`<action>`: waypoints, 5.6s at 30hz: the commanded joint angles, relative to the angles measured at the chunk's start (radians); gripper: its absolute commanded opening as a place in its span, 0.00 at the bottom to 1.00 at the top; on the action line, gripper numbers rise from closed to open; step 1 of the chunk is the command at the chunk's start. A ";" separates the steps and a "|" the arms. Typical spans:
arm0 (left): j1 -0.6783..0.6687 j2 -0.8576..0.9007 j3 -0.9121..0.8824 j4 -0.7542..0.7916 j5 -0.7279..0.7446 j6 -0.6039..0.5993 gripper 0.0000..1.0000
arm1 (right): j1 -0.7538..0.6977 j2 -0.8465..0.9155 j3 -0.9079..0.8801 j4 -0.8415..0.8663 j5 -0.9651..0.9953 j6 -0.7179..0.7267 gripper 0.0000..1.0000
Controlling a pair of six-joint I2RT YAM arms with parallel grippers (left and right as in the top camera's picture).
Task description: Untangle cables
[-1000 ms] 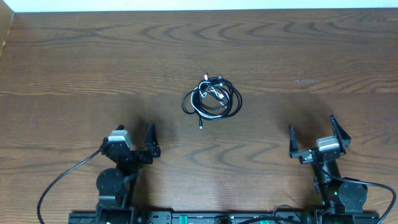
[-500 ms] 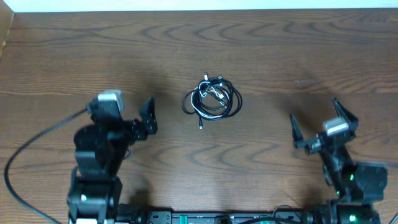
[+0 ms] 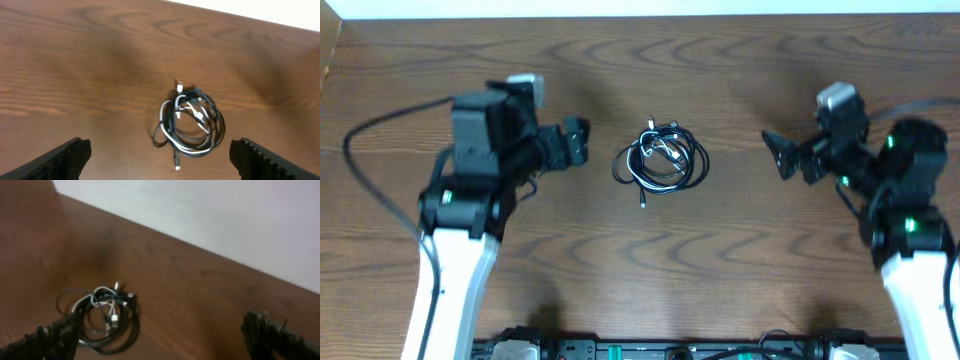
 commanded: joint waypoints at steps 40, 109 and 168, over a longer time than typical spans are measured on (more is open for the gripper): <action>-0.172 0.864 0.406 -0.240 0.048 0.650 0.84 | 0.007 0.443 0.390 -0.309 -0.125 -0.017 0.99; -0.172 0.406 0.405 0.226 0.322 -0.443 0.08 | 0.129 0.509 0.385 -0.265 0.010 0.241 0.94; -0.285 0.773 0.356 0.204 -0.568 -0.044 0.07 | 0.183 0.598 0.385 -0.205 0.134 0.402 0.89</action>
